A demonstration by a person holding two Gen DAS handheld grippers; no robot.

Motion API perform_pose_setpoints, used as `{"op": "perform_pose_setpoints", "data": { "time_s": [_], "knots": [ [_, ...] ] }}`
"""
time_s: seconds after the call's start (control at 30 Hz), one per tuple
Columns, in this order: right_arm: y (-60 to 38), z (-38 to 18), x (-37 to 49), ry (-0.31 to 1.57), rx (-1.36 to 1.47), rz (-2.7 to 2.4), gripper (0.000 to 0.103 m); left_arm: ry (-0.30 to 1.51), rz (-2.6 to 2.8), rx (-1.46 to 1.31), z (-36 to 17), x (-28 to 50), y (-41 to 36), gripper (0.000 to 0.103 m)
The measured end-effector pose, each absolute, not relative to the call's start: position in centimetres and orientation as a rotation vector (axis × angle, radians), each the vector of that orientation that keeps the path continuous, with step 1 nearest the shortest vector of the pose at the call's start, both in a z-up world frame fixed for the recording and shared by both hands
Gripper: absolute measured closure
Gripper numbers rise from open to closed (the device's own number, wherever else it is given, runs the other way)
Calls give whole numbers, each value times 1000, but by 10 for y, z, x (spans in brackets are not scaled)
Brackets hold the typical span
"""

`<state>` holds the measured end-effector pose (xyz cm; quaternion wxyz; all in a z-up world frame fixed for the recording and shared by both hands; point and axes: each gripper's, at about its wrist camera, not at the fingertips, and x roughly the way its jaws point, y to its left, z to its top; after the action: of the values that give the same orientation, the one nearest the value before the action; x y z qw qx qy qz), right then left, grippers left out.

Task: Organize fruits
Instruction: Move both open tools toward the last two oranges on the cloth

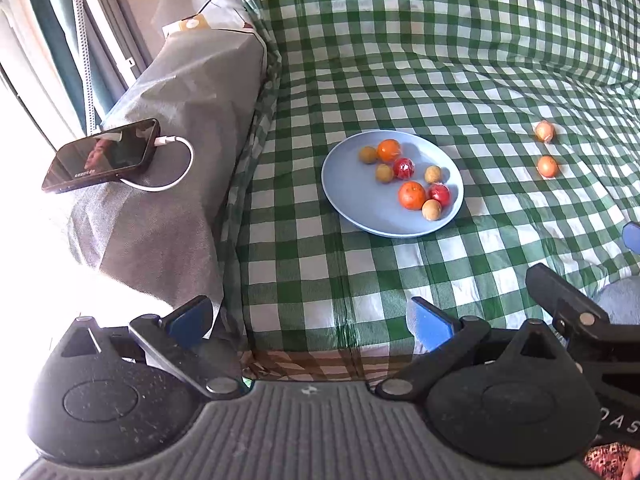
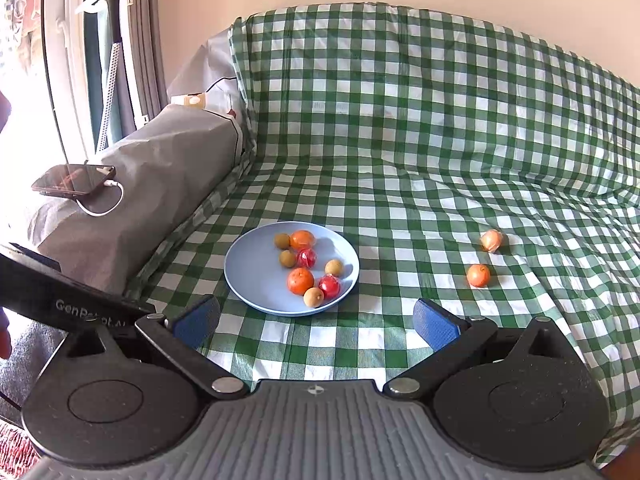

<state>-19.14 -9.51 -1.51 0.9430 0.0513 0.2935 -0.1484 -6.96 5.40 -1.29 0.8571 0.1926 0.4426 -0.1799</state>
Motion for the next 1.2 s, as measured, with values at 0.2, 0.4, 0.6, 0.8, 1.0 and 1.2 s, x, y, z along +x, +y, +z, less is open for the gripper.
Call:
{"op": "perform_pose_setpoints", "data": {
  "time_s": [0.2, 0.4, 0.6, 0.8, 1.0, 1.2],
  "knots": [
    [-97, -15, -194, 596, 110, -304, 1, 930, -384, 418, -14, -71, 52, 0],
    [-99, -17, -192, 605, 125, -314, 1, 937, -385, 435, -18, -70, 49, 0],
    [-99, -19, -190, 608, 137, -321, 1, 940, -393, 451, -20, -68, 45, 0],
    [-113, -23, -189, 598, 172, -361, 1, 947, -397, 479, -24, -65, 32, 0],
    [-154, -32, -194, 593, 223, -457, 1, 971, -425, 516, -32, -59, 1, 0],
    [-207, -48, -213, 539, 327, -702, 1, 950, -525, 526, -38, -57, -62, 0]
  ]
}}
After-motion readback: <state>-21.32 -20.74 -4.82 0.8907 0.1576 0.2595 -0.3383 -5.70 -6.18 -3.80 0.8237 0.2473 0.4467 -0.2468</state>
